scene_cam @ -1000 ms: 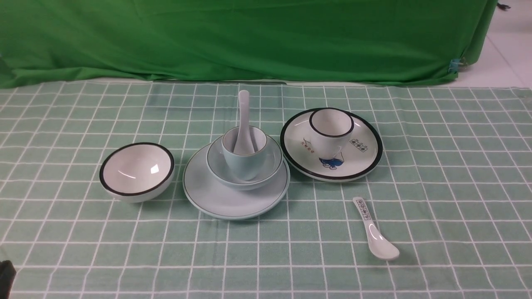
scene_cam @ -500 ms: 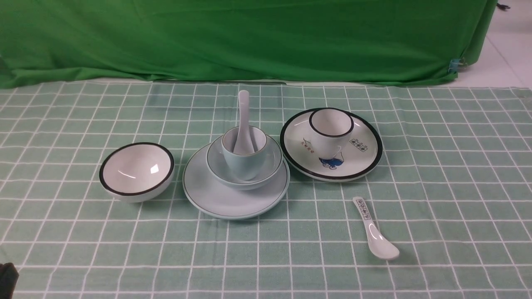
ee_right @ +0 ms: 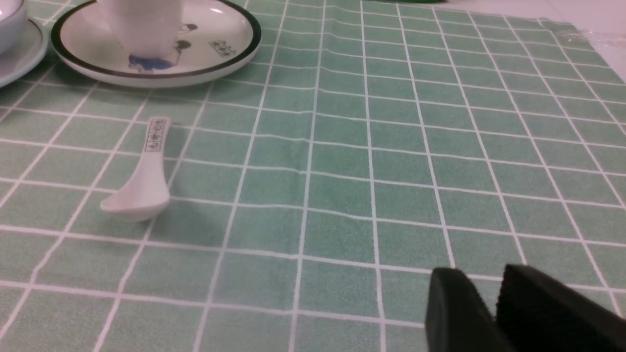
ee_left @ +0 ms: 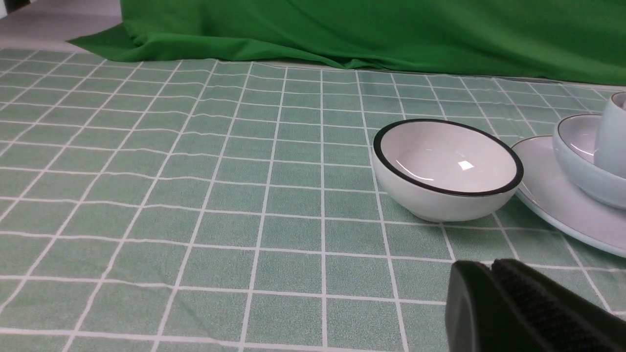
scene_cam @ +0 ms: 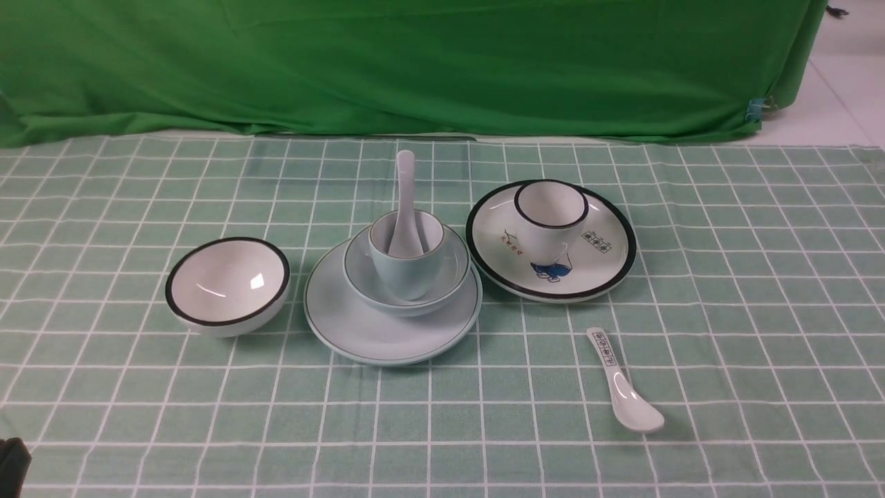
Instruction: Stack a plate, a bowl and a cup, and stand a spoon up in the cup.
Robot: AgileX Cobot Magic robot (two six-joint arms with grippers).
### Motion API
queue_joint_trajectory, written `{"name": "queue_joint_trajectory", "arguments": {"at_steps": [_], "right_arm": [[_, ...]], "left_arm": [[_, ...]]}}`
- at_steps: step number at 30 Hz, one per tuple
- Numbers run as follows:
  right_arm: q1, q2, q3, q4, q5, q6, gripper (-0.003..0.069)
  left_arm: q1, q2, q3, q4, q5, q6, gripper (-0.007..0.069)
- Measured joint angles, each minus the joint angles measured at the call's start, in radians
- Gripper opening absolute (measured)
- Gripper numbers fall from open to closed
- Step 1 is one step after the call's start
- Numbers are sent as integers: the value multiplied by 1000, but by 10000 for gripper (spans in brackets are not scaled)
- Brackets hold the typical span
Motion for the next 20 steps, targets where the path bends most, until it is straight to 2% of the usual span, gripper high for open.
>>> {"name": "queue_joint_trajectory", "arguments": {"at_steps": [20], "right_arm": [[0, 0, 0, 0, 0, 0, 219]], "left_arm": [[0, 0, 0, 0, 0, 1, 17]]}}
